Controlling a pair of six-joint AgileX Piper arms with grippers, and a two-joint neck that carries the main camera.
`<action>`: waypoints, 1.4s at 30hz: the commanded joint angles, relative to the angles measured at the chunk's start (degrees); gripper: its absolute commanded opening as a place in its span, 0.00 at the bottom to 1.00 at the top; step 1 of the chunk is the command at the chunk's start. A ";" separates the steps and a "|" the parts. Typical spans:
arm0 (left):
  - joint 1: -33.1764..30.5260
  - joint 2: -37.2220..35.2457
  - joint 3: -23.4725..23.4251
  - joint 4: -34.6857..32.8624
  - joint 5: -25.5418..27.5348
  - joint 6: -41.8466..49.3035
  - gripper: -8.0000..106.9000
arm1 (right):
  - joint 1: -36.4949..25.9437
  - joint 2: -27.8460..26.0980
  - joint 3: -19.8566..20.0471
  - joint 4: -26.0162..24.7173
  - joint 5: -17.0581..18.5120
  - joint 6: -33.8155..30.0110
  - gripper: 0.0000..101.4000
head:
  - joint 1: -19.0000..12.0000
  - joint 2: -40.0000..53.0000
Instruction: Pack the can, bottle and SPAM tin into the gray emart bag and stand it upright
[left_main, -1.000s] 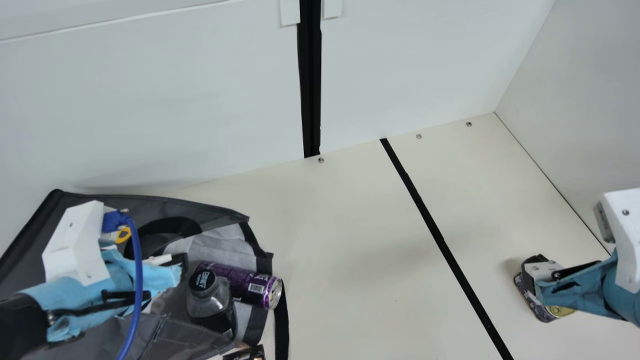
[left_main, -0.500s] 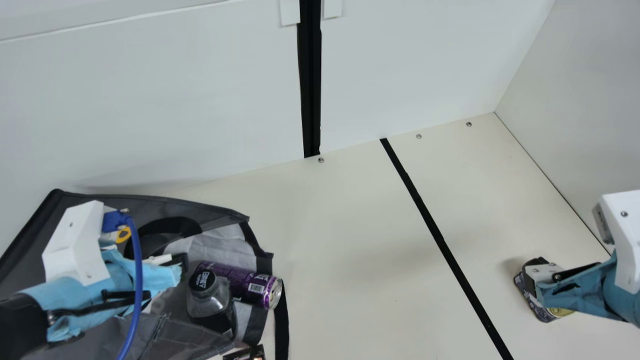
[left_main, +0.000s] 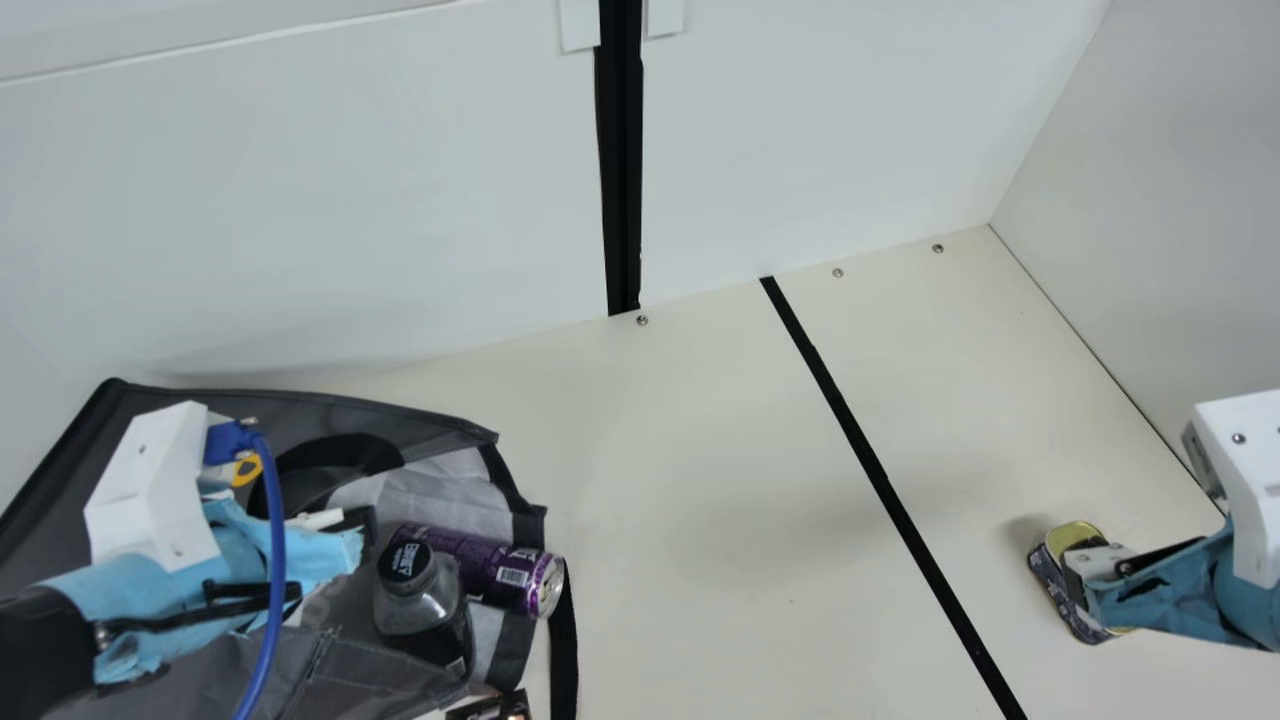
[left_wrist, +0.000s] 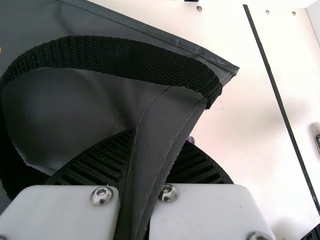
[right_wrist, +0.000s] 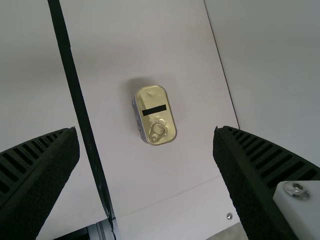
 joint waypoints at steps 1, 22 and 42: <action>0.00 0.00 0.00 0.00 0.00 0.00 0.00 | -1.41 0.45 0.16 0.63 0.03 -1.92 0.94 | -1.30 -0.05; 0.00 0.00 0.00 0.00 0.00 0.00 0.00 | -19.05 9.45 1.34 10.20 0.03 -24.83 0.94 | -1.30 -0.05; 0.00 0.00 0.00 0.00 0.00 0.00 0.00 | -23.04 18.01 4.15 12.82 -2.41 -34.54 0.94 | -1.30 -0.05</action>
